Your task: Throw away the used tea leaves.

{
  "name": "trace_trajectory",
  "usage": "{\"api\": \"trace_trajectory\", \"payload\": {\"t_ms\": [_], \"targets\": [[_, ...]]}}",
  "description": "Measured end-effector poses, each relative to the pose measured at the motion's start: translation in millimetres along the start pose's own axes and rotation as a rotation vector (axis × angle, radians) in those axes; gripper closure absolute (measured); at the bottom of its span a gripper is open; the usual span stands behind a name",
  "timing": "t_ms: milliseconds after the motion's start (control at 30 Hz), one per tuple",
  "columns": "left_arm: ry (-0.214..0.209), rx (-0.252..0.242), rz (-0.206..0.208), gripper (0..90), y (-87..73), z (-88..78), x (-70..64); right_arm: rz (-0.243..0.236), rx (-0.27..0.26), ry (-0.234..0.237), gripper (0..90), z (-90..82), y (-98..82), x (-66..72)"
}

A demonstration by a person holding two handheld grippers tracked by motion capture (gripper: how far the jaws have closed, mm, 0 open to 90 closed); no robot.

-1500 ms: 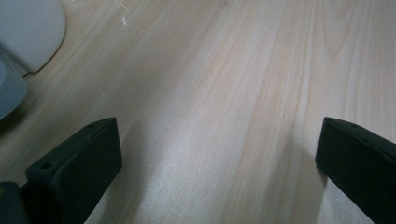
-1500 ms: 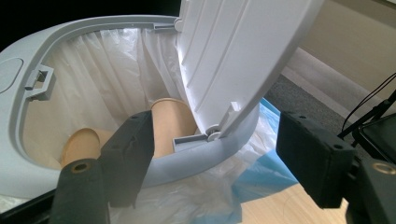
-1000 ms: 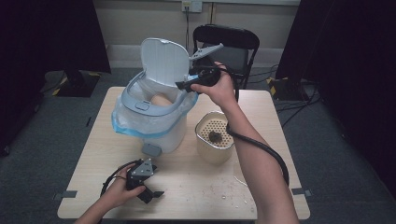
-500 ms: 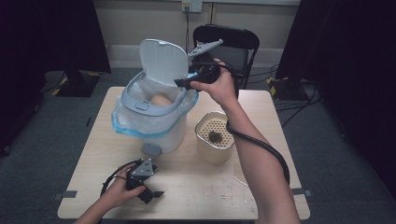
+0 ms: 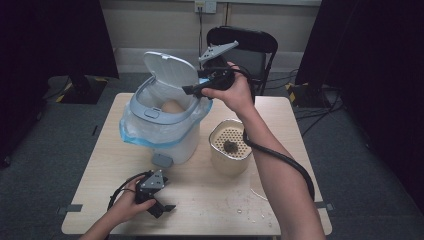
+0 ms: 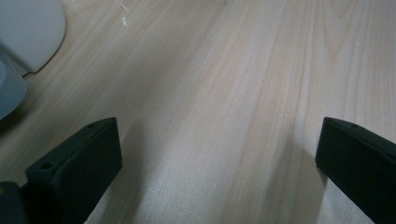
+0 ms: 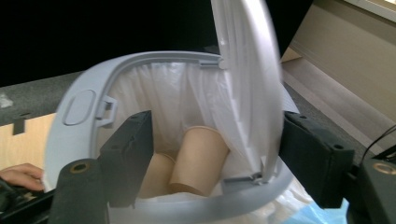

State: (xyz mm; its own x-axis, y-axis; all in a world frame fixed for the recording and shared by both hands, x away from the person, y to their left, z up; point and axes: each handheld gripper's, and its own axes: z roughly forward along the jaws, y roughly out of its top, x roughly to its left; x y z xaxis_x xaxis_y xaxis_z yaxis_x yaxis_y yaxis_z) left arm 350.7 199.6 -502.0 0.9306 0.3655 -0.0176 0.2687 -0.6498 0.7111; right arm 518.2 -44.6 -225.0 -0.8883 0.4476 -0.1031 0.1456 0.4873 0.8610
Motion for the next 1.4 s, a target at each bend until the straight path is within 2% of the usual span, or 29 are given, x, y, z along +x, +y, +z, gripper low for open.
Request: {"api": "trace_trajectory", "payload": {"t_ms": [233, 500, 767, 1067, 1200, 1267, 1400], "targets": [[0.003, 0.004, 0.001, 0.0, 0.1, -0.2, -0.1, -0.033, 0.031, 0.037, 28.0, 1.2, 1.4, 12.5], [0.003, 0.001, 0.0, 0.0, 0.0, -0.1, -0.1, -0.028, 0.07, 0.113, 28.0, 7.1, -5.6, 18.8], [0.0, 0.0, 0.0, 0.0, 0.0, 0.0, 0.0, -0.012, 0.079, 0.158, 28.0, 10.1, -9.3, 18.7], [0.002, 0.001, 0.0, 0.0, 0.0, -0.1, -0.1, -0.011, 0.075, 0.213, 28.8, 14.5, -8.6, 29.8], [0.002, 0.001, 0.001, 0.0, 0.0, -0.2, -0.1, -0.027, 0.108, 0.228, 31.8, 17.4, -9.6, 35.0], [0.0, 0.0, 0.0, 0.0, 0.0, -0.1, -0.1, -0.022, 0.101, 0.239, 39.6, 18.2, -10.5, 35.8], [0.003, 0.001, 0.0, 0.0, 0.0, -0.2, -0.4, 0.003, 0.096, 0.229, 47.3, 19.9, -11.1, 35.0]]}}
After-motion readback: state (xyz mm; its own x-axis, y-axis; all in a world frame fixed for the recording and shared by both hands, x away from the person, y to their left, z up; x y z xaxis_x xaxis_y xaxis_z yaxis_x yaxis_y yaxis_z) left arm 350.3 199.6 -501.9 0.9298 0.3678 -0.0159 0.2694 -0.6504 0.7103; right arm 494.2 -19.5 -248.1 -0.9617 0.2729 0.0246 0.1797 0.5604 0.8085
